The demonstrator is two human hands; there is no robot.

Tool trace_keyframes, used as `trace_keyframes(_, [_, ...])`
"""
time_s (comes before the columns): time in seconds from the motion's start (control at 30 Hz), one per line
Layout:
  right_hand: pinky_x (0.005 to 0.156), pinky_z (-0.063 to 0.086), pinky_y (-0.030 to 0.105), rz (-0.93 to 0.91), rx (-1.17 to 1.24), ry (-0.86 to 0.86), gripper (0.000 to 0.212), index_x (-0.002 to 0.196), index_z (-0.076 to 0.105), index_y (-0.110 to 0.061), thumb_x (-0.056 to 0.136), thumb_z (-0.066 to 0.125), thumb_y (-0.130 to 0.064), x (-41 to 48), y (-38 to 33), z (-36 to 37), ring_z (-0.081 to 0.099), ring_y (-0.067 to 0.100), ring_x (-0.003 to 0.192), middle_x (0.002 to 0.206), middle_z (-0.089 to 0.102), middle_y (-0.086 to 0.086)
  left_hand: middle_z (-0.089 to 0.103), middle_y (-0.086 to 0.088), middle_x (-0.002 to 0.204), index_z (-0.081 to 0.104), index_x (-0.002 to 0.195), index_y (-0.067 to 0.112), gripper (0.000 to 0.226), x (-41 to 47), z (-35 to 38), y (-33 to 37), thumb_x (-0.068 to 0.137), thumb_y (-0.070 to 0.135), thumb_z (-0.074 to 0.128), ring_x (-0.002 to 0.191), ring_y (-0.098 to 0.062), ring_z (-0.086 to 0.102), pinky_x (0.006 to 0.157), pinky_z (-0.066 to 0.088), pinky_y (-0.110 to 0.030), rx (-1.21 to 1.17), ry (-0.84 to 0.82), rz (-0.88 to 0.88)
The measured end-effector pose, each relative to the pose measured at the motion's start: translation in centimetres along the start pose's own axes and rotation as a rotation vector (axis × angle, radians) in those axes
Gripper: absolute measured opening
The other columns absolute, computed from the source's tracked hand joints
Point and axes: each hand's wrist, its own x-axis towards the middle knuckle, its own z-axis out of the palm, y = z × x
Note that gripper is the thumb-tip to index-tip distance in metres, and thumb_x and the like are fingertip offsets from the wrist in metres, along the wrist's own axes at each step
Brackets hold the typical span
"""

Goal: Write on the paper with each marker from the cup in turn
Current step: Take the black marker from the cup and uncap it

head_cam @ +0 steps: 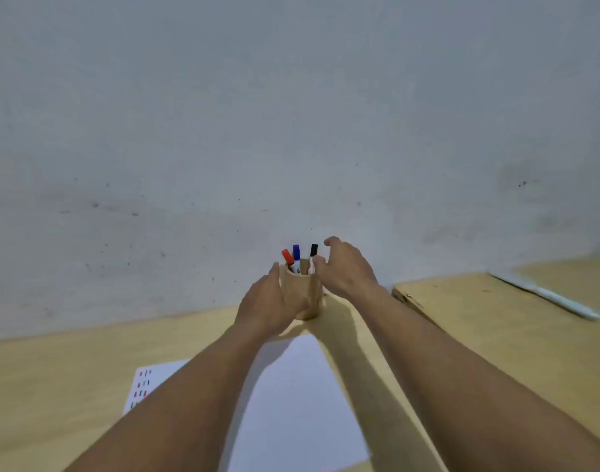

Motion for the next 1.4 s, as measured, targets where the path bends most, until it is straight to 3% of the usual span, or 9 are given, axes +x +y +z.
trace_keyframes(0.17, [0.089,0.053,0.039,0.107,0.052,0.023,0.041,0.126,0.065,-0.004,0.1,0.053,-0.035,1.8,0.7,1.6,0.066,0.031,0.11,0.123,0.07,0.012,0.064,0.01,0.099,0.052,0.108,0.024,0.058,3.1,2.0,-0.9,0.066,0.054,0.077,0.094,-0.016,0.063,0.072,0.051,-0.032,-0.181,0.022,-0.055])
trace_keyframes(0.33, [0.083,0.059,0.039,0.144,0.118,0.045,0.031,0.107,0.073,-0.011,0.097,0.06,-0.037,3.1,1.5,3.2,0.069,0.027,0.091,0.101,0.074,0.009,0.061,0.021,0.091,0.061,0.117,0.027,0.05,4.2,3.1,-1.8,0.074,0.027,0.085,0.092,-0.01,0.06,0.066,0.042,-0.013,-0.307,0.077,-0.043])
trace_keyframes(0.47, [0.074,0.051,0.03,0.16,0.153,0.089,0.031,0.114,0.075,-0.02,0.093,0.067,-0.041,3.7,1.9,3.5,0.069,0.024,0.096,0.108,0.074,0.005,0.066,0.014,0.102,0.061,0.118,0.025,0.054,4.5,3.9,-2.6,0.071,0.026,0.088,0.097,-0.01,0.063,0.075,0.047,-0.018,-0.383,0.082,-0.025])
trace_keyframes(0.73, [0.085,0.056,0.035,0.173,0.297,0.172,0.027,0.117,0.074,-0.016,0.097,0.066,-0.032,4.3,1.9,4.4,0.068,0.025,0.102,0.116,0.074,0.004,0.06,0.011,0.108,0.058,0.128,0.019,0.06,4.7,4.2,-2.6,0.075,0.022,0.087,0.099,-0.013,0.059,0.077,0.045,-0.019,-0.399,0.077,-0.027])
trace_keyframes(0.9, [0.071,0.049,0.035,0.158,0.336,0.189,0.023,0.099,0.074,-0.009,0.098,0.062,-0.029,4.1,1.7,3.5,0.068,0.026,0.091,0.093,0.075,0.006,0.062,0.01,0.109,0.057,0.126,0.022,0.058,4.7,4.3,-2.5,0.076,0.027,0.086,0.098,-0.014,0.058,0.084,0.048,-0.027,-0.35,0.077,-0.04])
trace_keyframes(1.03, [0.066,0.042,0.028,0.113,0.404,0.23,0.026,0.123,0.063,-0.013,0.104,0.054,-0.028,3.7,1.1,1.8,0.061,0.016,0.085,0.103,0.068,0.003,0.061,0.009,0.114,0.056,0.131,0.02,0.064,4.6,4.0,-2.2,0.075,0.032,0.085,0.1,-0.012,0.055,0.081,0.044,-0.025,-0.32,0.059,-0.069])
trace_keyframes(1.13, [0.056,0.039,0.02,0.075,0.42,0.271,0.022,0.124,0.057,-0.015,0.107,0.05,-0.028,3.6,0.5,0.7,0.056,0.005,0.073,0.1,0.065,0.002,0.063,0.005,0.122,0.057,0.132,0.018,0.063,4.3,3.5,-2.1,0.077,0.034,0.084,0.1,-0.011,0.053,0.081,0.041,-0.024,-0.285,0.027,-0.098])
trace_keyframes(1.27, [0.06,0.044,0.027,0.033,0.422,0.29,0.015,0.117,0.054,-0.019,0.108,0.047,-0.029,3.0,-0.7,-0.7,0.059,0.008,0.073,0.083,0.058,-0.009,0.064,0.0,0.129,0.057,0.133,0.017,0.061,3.7,2.8,-1.5,0.08,0.035,0.081,0.111,-0.018,0.058,0.082,0.04,-0.025,-0.256,0.023,-0.132])
trace_keyframes(1.4, [0.073,0.048,0.035,-0.009,0.401,0.278,0.019,0.12,0.054,-0.018,0.108,0.043,-0.028,1.9,-2.1,-2.1,0.059,0.019,0.084,0.085,0.057,-0.009,0.055,-0.005,0.143,0.044,0.147,0.013,0.08,3.2,1.3,-0.9,0.08,0.04,0.08,0.128,-0.023,0.053,0.093,0.044,-0.03,-0.196,0.031,-0.168])
